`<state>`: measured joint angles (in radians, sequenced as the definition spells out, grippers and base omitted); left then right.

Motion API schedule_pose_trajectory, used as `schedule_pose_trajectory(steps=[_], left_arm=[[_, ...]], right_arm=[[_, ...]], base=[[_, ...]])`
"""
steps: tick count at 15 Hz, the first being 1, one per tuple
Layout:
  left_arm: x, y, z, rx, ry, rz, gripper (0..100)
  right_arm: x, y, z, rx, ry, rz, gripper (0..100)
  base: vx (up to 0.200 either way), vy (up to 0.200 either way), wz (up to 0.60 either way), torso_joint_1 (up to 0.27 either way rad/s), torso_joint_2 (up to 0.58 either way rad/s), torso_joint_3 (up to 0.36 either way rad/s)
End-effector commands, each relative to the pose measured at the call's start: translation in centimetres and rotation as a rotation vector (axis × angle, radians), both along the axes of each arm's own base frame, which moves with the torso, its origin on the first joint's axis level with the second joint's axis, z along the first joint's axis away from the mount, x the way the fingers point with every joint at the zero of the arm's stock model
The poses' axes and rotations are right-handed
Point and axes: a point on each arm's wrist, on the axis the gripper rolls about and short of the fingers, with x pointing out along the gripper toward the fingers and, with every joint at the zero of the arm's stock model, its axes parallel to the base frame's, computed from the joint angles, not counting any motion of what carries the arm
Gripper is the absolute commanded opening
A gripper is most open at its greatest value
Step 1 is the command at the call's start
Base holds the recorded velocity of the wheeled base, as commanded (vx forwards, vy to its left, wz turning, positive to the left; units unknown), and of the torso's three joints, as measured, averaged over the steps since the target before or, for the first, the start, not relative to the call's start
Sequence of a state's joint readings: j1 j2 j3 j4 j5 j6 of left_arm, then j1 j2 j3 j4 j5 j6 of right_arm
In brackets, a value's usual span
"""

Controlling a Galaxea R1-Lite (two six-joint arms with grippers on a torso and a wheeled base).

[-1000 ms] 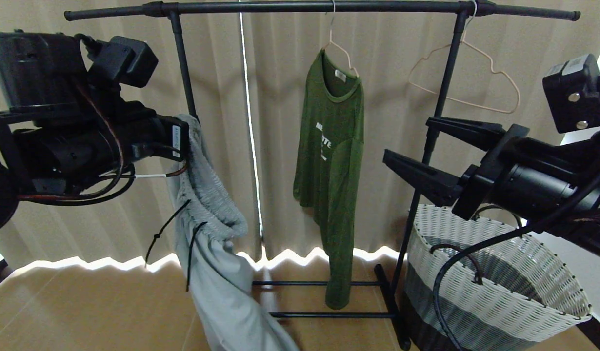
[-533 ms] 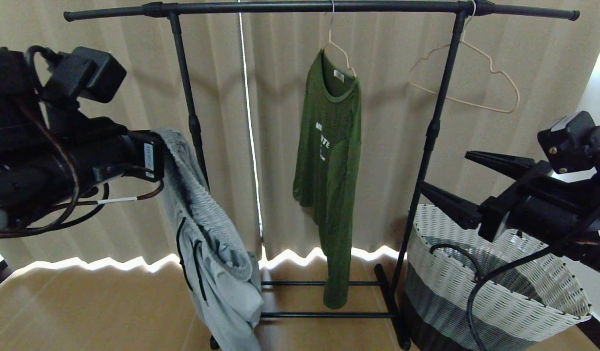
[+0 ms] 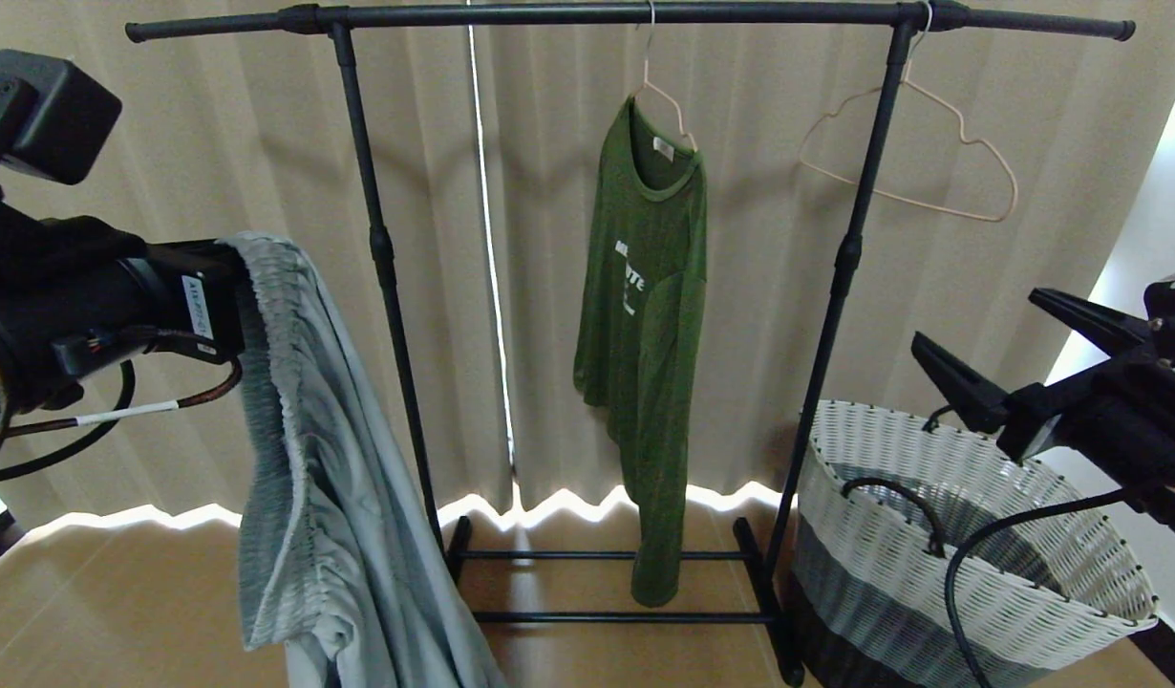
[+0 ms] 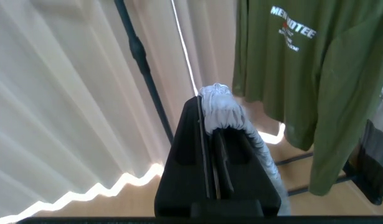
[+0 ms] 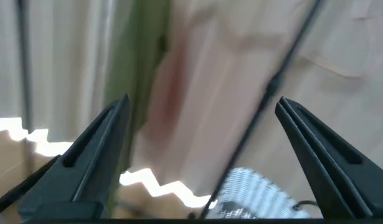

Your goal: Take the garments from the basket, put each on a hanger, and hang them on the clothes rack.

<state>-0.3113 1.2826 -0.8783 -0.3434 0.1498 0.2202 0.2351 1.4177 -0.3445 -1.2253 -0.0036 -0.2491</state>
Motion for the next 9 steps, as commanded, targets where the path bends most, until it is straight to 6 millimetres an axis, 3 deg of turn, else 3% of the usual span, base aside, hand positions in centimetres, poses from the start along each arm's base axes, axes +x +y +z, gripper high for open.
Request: schedule_pose_trajectory(steps=[1,6,9], left_arm=[[-0.3,0.1,0.2,-0.002,-0.008,0.000,0],[-0.5,0.1,0.2,-0.003,-0.013,0.000,0],[-0.4,0.1,0.2,-0.002,-0.010,0.000,0]], right_arm=[[1.1,-0.8,-1.3,-0.016,0.023,-0.054,100],[0.8,-1.0,-1.5,-0.006,0.073,-0.209,100],[0.8,-1.2,-0.3,-0.009,0.146,-0.221,100]], base=[[0.000,0.000,0.00,0.000,0.00,0.000],[0.000,0.000,0.00,0.000,0.00,0.000],[0.000,0.000,0.00,0.000,0.00,0.000]])
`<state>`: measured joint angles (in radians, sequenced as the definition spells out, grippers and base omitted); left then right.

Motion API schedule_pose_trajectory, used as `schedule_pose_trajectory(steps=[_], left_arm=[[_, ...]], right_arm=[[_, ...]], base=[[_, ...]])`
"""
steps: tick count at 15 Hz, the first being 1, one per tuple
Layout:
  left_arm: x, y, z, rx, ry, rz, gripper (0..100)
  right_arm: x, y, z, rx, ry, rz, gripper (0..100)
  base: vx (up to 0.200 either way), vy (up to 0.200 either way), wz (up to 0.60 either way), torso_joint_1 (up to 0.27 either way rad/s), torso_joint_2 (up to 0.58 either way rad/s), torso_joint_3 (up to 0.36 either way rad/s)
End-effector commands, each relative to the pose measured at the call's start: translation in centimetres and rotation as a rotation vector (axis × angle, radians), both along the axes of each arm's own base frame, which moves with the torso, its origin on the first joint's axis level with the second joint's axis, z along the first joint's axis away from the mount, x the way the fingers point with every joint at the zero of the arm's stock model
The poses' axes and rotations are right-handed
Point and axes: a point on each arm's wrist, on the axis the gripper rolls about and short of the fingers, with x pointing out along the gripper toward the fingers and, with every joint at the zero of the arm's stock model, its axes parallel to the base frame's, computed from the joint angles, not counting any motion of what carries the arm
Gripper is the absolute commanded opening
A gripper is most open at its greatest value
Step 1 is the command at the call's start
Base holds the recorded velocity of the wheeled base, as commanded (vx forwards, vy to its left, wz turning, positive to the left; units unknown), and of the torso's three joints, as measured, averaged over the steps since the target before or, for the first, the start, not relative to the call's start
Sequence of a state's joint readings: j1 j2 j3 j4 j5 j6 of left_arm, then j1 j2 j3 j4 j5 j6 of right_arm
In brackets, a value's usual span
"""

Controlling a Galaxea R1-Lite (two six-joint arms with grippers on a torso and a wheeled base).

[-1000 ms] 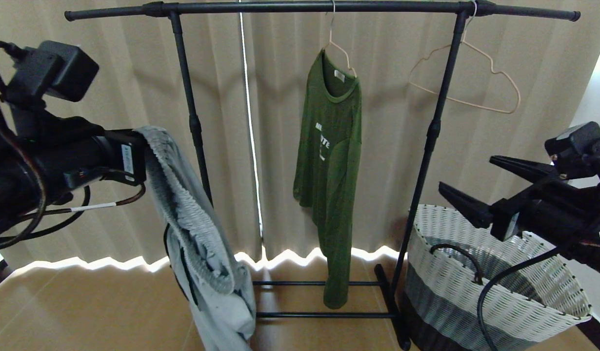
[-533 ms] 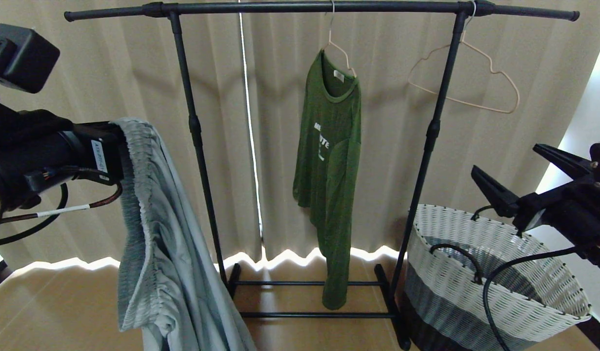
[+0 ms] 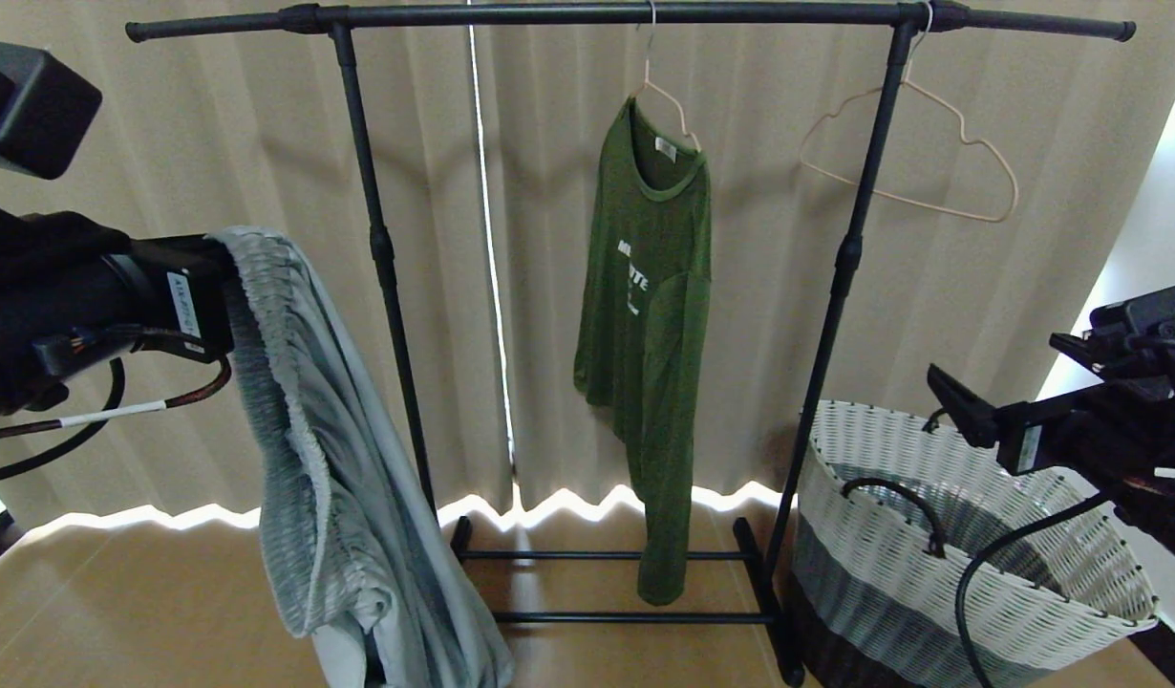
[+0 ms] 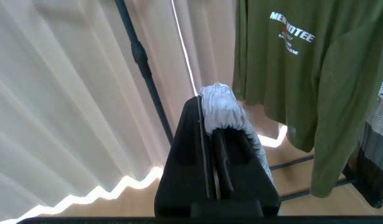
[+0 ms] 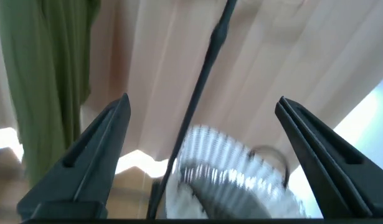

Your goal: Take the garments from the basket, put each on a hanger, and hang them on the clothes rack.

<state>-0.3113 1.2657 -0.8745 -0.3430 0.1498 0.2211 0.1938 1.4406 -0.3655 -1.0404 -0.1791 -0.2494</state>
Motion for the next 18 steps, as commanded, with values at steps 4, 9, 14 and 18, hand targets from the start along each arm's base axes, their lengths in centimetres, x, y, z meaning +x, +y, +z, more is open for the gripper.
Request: schedule_pose_trajectory(steps=[4,9,14,18], left_arm=[[0.1,-0.1,-0.5,0.006,0.018,-0.003,0],[-0.4,0.1,-1.0,0.010,0.027,-0.004,0],[-0.4,0.1,-1.7,0.016,0.047,-0.007,0],[-0.5,-0.1,-2.5,0.024,0.073,-0.041,0]], right_arm=[[0.4,-0.9,0.6,0.022,0.159,-0.101,100],[-0.8,-1.5,-0.3,-0.065,0.184,-0.115,100],[-2.9,-2.2,-0.3,-0.180,0.122,-0.122,100],[-2.9,-2.3,-0.3,-0.161,0.124,-0.122,100]], base=[[0.000,0.000,0.00,0.000,0.00,0.000],[0.000,0.000,0.00,0.000,0.00,0.000],[0.000,0.000,0.00,0.000,0.00,0.000],[0.000,0.000,0.00,0.000,0.00,0.000]])
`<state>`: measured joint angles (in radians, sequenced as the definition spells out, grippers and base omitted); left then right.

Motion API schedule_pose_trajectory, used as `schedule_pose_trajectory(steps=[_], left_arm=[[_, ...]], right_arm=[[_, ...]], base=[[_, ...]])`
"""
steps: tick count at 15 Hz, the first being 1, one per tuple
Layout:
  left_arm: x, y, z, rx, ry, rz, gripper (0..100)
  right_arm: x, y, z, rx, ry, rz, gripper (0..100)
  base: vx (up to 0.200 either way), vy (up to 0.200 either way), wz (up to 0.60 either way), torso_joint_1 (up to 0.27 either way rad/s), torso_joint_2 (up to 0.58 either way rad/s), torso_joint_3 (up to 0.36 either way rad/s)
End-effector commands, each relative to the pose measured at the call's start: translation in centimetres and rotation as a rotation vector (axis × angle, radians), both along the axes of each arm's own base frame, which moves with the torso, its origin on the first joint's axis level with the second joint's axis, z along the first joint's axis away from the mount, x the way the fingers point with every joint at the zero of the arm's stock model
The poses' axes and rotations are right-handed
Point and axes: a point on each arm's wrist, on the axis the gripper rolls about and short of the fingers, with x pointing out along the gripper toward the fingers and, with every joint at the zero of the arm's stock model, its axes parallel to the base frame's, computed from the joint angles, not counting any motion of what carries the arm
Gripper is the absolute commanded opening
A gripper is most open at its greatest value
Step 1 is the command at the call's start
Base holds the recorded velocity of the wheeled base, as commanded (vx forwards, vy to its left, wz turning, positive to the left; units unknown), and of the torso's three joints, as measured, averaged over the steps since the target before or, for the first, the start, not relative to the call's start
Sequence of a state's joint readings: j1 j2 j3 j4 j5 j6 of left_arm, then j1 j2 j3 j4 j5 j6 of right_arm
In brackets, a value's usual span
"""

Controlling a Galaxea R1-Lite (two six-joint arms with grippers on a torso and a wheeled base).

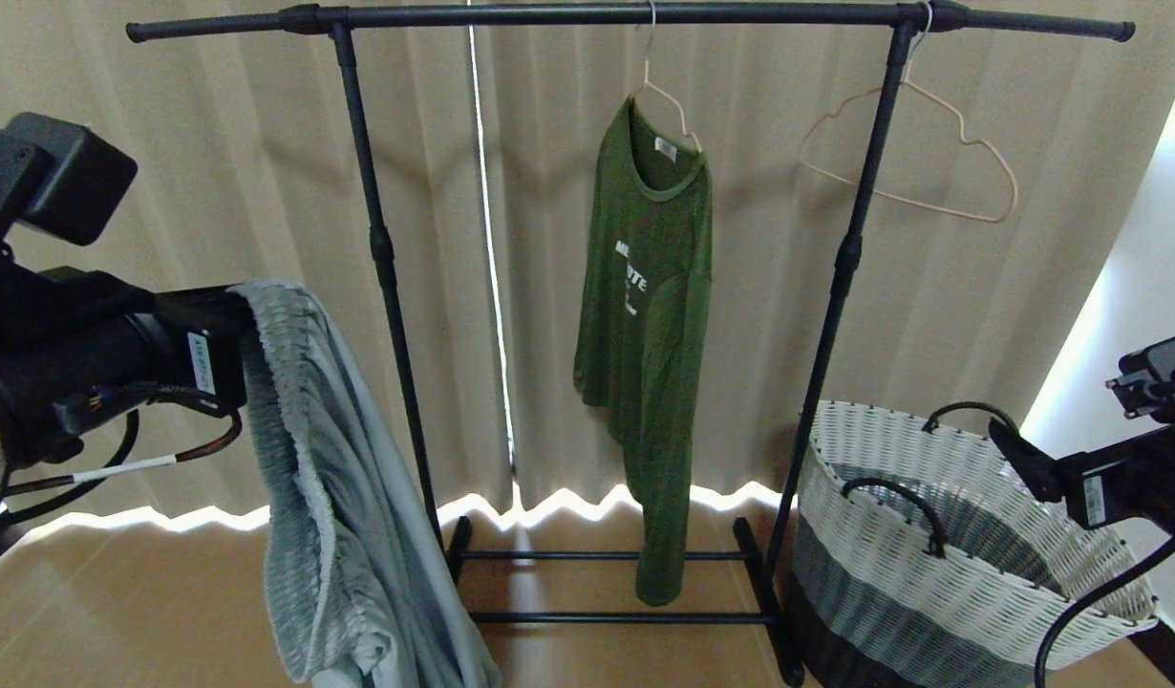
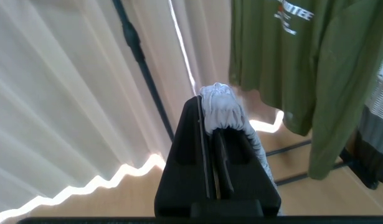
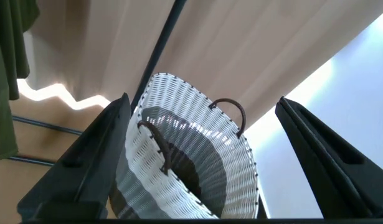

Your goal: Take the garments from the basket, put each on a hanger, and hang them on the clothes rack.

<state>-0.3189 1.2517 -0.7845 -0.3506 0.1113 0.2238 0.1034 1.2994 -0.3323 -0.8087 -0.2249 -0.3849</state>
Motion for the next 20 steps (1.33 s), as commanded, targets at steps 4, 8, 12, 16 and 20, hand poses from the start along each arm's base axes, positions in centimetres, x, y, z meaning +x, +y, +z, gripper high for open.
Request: schedule_pose_trajectory(steps=[4,8,12,16,20], left_arm=[[-0.1,0.0,-1.1,0.009,0.036,-0.024,0],[-0.9,0.2,-1.8,0.049,0.043,-0.049,0],[-2.5,0.8,-2.4,0.057,0.037,-0.097,0],[-3.3,1.7,-5.1,0.045,0.031,-0.059,0],[-3.4,2.7,-6.4,0.019,-0.039,-0.126,0]], right_arm=[[0.5,0.0,0.2,0.080,-0.010,-0.014,100],[0.4,0.1,0.2,0.080,-0.015,-0.013,100],[0.1,0.0,-0.1,0.080,-0.008,-0.016,100],[0.2,0.0,0.0,0.078,-0.011,-0.024,100],[-0.8,-0.1,1.2,0.078,-0.070,-0.023,100]], base=[[0.000,0.000,0.00,0.000,0.00,0.000],[0.000,0.000,0.00,0.000,0.00,0.000],[0.000,0.000,0.00,0.085,-0.15,-0.136],[0.000,0.000,0.00,0.177,-0.45,-0.254],[0.000,0.000,0.00,0.101,-0.54,-0.257]])
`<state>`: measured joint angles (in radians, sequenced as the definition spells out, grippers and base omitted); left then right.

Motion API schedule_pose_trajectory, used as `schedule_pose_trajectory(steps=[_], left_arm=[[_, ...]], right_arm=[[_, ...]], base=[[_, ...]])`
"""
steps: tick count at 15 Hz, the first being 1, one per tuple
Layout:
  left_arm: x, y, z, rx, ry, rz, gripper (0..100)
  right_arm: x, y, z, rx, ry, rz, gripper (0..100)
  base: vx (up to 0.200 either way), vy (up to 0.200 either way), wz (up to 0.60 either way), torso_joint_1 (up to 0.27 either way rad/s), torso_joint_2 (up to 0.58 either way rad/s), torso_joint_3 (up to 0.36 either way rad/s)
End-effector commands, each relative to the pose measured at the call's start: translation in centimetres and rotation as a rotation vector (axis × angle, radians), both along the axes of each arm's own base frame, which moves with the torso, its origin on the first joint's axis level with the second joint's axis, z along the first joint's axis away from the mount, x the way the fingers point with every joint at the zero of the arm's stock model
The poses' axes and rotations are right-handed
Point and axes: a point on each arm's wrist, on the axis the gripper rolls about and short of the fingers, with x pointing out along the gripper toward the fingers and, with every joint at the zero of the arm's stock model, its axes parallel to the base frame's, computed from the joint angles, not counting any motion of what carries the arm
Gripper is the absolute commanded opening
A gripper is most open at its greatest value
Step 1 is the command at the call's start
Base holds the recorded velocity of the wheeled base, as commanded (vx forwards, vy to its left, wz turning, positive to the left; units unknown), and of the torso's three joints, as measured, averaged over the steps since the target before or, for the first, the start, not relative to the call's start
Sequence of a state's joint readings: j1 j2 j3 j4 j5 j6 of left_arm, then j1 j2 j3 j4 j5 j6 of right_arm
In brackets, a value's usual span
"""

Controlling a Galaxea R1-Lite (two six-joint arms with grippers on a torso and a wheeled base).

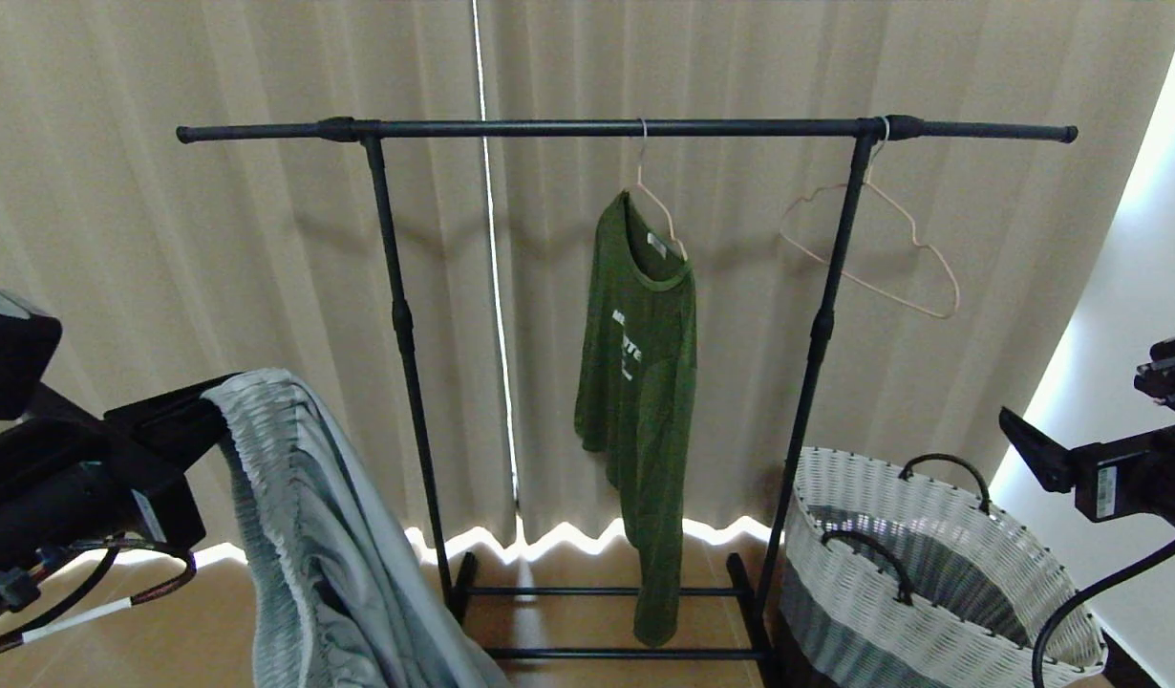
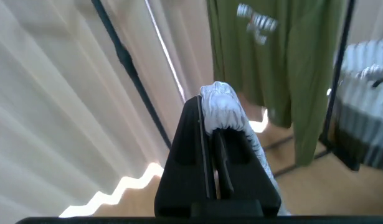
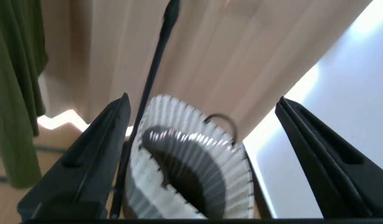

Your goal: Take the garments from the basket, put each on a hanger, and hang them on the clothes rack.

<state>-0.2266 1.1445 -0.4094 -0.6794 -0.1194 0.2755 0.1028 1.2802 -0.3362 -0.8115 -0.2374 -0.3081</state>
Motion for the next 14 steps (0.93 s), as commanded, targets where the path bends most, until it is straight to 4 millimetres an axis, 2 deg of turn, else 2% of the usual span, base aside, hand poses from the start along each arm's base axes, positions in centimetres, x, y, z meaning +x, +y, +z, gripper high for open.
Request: schedule_pose_trajectory(steps=[1,5,14], left_arm=[[0.1,0.7,-0.7,0.004,0.020,0.019,0],[0.3,0.7,-0.1,-0.007,0.000,0.024,0],[0.0,0.9,-0.6,-0.002,0.013,0.033,0]], right_arm=[[-0.7,-0.1,0.8,0.003,-0.042,0.000,100],[-0.6,-0.1,0.4,0.003,-0.025,0.003,100],[-1.0,-0.1,-0.3,0.015,-0.007,0.007,100]], base=[[0.000,0.000,0.00,0.354,-0.48,-0.251],[0.000,0.000,0.00,0.287,-0.47,-0.264],[0.000,0.000,0.00,0.250,-0.51,-0.265]])
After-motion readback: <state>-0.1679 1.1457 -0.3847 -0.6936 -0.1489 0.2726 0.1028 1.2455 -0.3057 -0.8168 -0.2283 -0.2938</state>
